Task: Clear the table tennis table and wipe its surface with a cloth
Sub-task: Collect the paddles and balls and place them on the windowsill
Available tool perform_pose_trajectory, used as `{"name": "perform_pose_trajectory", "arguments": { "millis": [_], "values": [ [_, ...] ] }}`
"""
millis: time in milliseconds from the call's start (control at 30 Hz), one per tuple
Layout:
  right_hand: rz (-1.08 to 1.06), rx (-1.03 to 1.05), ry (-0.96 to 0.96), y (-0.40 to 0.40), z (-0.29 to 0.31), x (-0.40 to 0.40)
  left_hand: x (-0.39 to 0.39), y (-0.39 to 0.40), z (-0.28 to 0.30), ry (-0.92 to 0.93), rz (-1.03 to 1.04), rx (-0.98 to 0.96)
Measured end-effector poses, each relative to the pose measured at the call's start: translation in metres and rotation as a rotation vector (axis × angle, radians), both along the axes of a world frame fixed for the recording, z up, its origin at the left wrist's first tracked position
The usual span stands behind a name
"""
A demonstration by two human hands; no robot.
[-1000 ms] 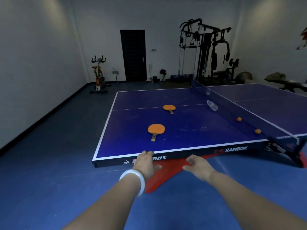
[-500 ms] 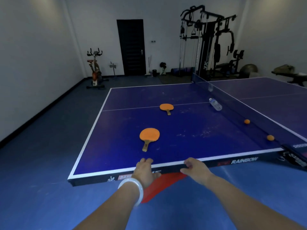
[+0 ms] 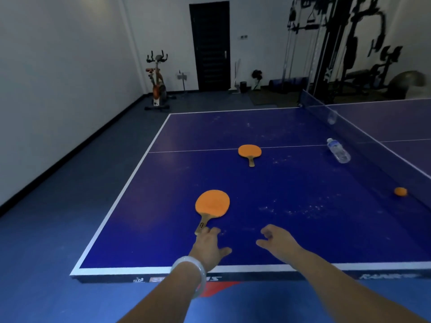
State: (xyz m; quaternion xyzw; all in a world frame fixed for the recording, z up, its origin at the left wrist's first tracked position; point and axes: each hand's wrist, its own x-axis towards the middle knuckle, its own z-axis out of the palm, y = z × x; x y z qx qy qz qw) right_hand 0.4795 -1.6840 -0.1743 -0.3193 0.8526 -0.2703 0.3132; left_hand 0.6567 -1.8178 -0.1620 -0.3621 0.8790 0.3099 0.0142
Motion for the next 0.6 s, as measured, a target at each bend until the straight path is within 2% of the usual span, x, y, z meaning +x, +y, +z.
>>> {"name": "perform_pose_trajectory", "arguments": {
  "millis": [600],
  "values": [
    [-0.167, 0.08, -0.066, -0.186, -0.048, -0.109, -0.172, -0.237, -0.051, -0.047, -0.042, 0.074]
  ]
}}
